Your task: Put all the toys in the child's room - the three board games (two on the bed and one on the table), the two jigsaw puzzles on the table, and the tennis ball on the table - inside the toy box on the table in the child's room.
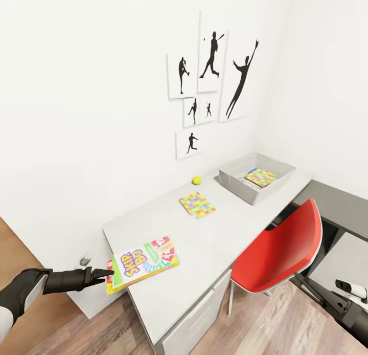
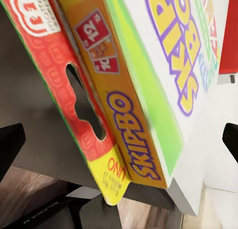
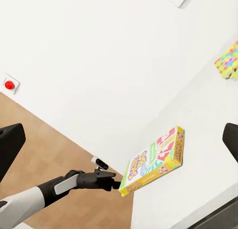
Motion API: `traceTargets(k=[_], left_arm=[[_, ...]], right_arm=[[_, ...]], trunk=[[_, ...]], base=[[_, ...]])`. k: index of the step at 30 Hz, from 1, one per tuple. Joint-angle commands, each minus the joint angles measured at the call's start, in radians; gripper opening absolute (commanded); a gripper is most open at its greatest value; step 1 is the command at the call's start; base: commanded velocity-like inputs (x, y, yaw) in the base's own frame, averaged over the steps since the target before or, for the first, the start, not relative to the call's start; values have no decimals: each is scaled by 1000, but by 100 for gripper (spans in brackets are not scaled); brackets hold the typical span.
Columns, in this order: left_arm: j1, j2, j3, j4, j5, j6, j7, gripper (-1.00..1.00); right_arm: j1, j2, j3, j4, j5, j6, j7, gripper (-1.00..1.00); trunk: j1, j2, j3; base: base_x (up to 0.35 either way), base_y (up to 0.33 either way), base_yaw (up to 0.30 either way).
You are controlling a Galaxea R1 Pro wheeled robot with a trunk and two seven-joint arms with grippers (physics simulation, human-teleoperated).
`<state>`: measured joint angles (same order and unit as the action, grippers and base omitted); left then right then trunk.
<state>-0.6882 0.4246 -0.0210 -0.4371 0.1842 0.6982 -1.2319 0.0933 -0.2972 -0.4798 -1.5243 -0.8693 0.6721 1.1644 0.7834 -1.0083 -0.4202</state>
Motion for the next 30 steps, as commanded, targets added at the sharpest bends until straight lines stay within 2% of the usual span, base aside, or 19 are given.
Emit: traceTargets(k=[1,18,30], left_arm=[[-1,1,-2,0,4,9,-1,100],[-1,2,-2,0,4,9,-4,100],[-1,2,-2,0,4,9,-6,100]], right_arm=[[0,0,0,0,-7,7,-1,100],[0,0,0,0,-7,8,-2,100],[0,-1,0,0,-8,7,-1,100]], trunk=[[0,-1,-1],[0,-1,-1],[0,-1,-1]], base=[[0,-17,0],[0,-5,0],[0,-122,0]])
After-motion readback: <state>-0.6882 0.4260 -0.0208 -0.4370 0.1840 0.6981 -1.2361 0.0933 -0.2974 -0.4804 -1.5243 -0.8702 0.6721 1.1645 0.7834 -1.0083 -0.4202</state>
